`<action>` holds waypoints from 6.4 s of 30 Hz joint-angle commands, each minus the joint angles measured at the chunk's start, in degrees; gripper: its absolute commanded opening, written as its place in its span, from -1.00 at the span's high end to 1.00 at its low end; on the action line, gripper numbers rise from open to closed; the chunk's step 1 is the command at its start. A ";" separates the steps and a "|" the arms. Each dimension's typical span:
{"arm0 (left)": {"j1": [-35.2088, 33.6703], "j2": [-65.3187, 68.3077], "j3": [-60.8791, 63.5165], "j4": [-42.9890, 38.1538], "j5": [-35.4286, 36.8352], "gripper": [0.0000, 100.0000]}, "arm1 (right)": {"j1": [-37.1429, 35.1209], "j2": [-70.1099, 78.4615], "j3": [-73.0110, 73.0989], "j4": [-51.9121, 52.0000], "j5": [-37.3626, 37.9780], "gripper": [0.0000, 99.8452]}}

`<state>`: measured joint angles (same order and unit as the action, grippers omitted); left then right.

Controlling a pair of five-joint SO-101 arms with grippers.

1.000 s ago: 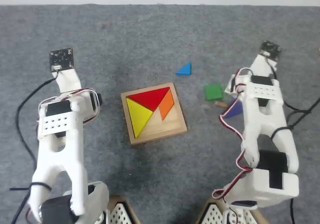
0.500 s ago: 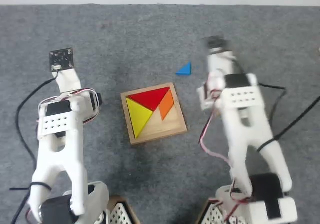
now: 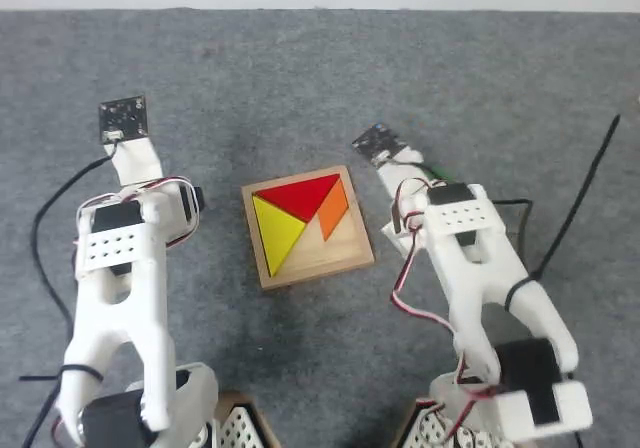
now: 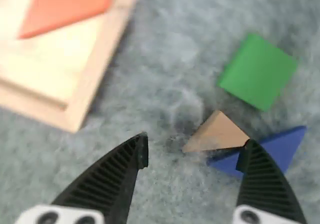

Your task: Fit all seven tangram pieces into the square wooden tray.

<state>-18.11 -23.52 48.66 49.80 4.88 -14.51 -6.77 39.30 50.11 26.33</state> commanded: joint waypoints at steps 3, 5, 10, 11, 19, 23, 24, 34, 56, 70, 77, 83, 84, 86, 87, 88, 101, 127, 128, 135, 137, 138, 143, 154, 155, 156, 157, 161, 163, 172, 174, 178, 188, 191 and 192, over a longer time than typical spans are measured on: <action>0.26 -0.53 -0.31 -0.26 0.18 0.60 | 1.54 6.64 -5.71 -2.42 -2.81 0.41; 0.26 -0.53 -0.31 -0.26 0.18 0.60 | 2.51 10.07 -7.30 -2.51 -3.16 0.41; 0.26 -0.53 -0.31 -0.26 0.18 0.60 | 6.99 13.93 -12.31 -3.56 -8.00 0.41; 0.26 -0.53 -0.31 -0.26 0.18 0.60 | 7.52 14.11 -13.01 -4.09 -9.05 0.41; 0.26 -0.53 -0.31 -0.26 0.18 0.60 | 8.13 14.64 -12.57 -2.95 -12.66 0.62; 0.26 -0.53 -0.31 -0.26 0.18 0.60 | 7.69 14.37 -12.04 -0.75 -13.10 0.90; 0.26 -0.53 -0.31 -0.26 0.18 0.60 | 7.69 14.20 -12.04 -0.04 -13.63 0.88; 0.26 -0.53 -0.31 -0.44 0.18 0.60 | 5.14 3.91 -13.98 6.20 -20.75 0.90; 0.26 -0.53 -0.31 -0.26 0.18 0.60 | 2.86 17.27 -19.60 3.74 -42.20 0.45; 0.26 -0.53 -0.31 -0.26 0.18 0.60 | 2.86 25.27 -26.29 6.99 -51.16 0.76; 0.26 -0.53 -0.31 -0.26 0.18 0.60 | 2.33 22.64 -26.29 9.45 -49.85 0.82; 0.26 -0.53 -0.31 -0.35 0.18 0.60 | -0.22 12.35 -23.74 10.77 -49.41 0.82; 0.26 -0.53 -0.31 -0.35 0.18 0.60 | -1.80 10.59 -22.59 10.68 -49.49 0.82; 0.26 -0.53 -0.31 -0.35 0.18 0.60 | -6.55 7.60 -20.84 10.24 -49.41 0.82; 0.26 -0.53 -0.31 -0.35 0.18 0.60 | -9.27 6.55 -20.66 10.15 -49.32 0.82; 0.26 -0.53 -0.31 -0.26 0.18 0.60 | -12.09 6.11 -20.57 10.15 -48.97 0.82; 0.09 -0.53 -0.31 -0.26 0.18 0.60 | -26.77 17.19 -28.40 7.08 -39.56 0.82; 0.26 -0.53 -0.31 -0.26 0.18 0.60 | -28.00 4.79 -13.27 3.56 -18.81 0.66; 0.26 -0.53 -0.31 -0.26 0.18 0.60 | -28.00 5.23 -14.33 3.65 -16.18 0.61; 0.26 -0.53 -0.31 -0.26 0.09 0.60 | -28.26 5.49 -15.74 4.09 -4.40 0.42; 0.26 -0.53 -0.31 -0.35 0.09 0.60 | -28.26 6.20 -15.82 4.00 -4.13 0.42; 0.26 -0.53 -0.31 -0.35 0.09 0.60 | -28.35 6.81 -15.91 3.74 -4.04 0.42; 0.26 -0.53 -0.31 -0.26 0.09 0.60 | -28.09 12.18 -18.64 3.30 -3.96 0.42; 0.26 -0.53 -0.31 -0.44 0.09 0.60 | -32.57 19.82 -26.81 3.21 -2.37 0.42; 0.18 -0.53 -0.31 -0.35 0.09 0.60 | -33.10 20.18 -27.60 3.21 -2.37 0.41; 0.00 -0.53 -0.31 -0.35 0.09 0.60 | -33.27 20.53 -28.31 3.21 -2.37 0.41; 0.00 -0.53 -0.31 -0.35 0.09 0.60 | -33.27 20.97 -28.84 3.21 -2.37 0.41; 0.09 -0.53 -0.31 -0.44 0.09 0.60 | -33.27 21.14 -29.01 3.82 -2.37 0.41; 0.09 -0.53 -0.31 -0.44 0.09 0.60 | -33.01 19.56 -29.01 5.14 -2.73 0.41; 0.18 -0.53 -0.31 -0.35 0.09 0.60 | -29.41 9.54 -15.12 3.12 -4.31 0.41; 0.18 -0.53 -0.31 -0.26 0.09 0.60 | -28.53 10.24 -13.63 1.98 -4.31 0.41; 0.00 -0.53 -0.31 -0.26 0.09 0.60 | -26.95 11.82 -13.63 1.80 -4.31 0.41; 0.18 -0.53 -0.31 -0.26 0.09 0.60 | -20.53 15.69 -19.34 1.98 -2.55 0.41; 0.18 -0.53 -0.31 -0.26 0.09 0.60 | -20.53 16.57 -21.36 1.98 -2.64 0.41; 0.18 -0.53 -0.31 -0.26 0.09 0.60 | -20.79 16.75 -21.80 1.98 -2.73 0.41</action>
<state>-18.20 -23.52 48.66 49.80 4.88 -35.78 10.46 21.63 52.66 23.16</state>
